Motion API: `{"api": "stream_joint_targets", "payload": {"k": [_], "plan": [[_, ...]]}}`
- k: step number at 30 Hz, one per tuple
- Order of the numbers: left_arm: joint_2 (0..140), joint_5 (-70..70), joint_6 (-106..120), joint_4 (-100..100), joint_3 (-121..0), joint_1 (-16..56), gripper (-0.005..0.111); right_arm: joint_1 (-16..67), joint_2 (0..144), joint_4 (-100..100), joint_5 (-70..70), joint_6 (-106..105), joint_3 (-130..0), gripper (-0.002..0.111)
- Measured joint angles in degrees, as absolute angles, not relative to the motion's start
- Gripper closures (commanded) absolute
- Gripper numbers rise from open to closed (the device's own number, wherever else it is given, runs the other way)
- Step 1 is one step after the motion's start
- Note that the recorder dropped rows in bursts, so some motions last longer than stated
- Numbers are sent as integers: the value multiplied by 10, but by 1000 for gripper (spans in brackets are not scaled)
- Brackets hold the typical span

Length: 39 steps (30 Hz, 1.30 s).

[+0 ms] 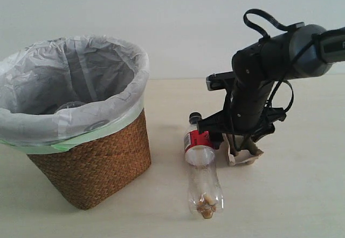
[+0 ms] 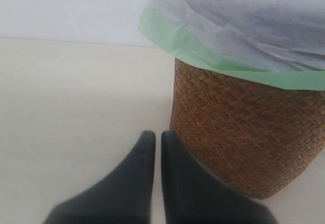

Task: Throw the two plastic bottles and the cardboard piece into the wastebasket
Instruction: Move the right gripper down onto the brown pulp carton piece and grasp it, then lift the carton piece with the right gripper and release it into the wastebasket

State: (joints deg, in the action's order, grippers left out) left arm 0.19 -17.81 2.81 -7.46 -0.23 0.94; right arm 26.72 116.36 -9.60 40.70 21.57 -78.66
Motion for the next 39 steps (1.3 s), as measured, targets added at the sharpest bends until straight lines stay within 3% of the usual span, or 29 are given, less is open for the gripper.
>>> {"api": "stream_joint_targets", "payload": {"k": [3,5,10,11,24,39], "plan": [[2,-178,28,-75,-2,9,103,267,1178,-97,396,216,-787,37],[2,-178,28,-75,-2,9,103,267,1185,-100,393,216,-787,47],[2,-178,28,-75,-2,9,103,267,1188,-133,392,232,-787,101],[2,-178,28,-75,-2,9,103,267,1188,-142,396,240,-787,108],[2,-178,28,-75,-2,9,103,267,1114,-194,449,263,-775,108],[2,-178,28,-75,-2,9,103,266,928,-190,326,260,-543,108]]}}
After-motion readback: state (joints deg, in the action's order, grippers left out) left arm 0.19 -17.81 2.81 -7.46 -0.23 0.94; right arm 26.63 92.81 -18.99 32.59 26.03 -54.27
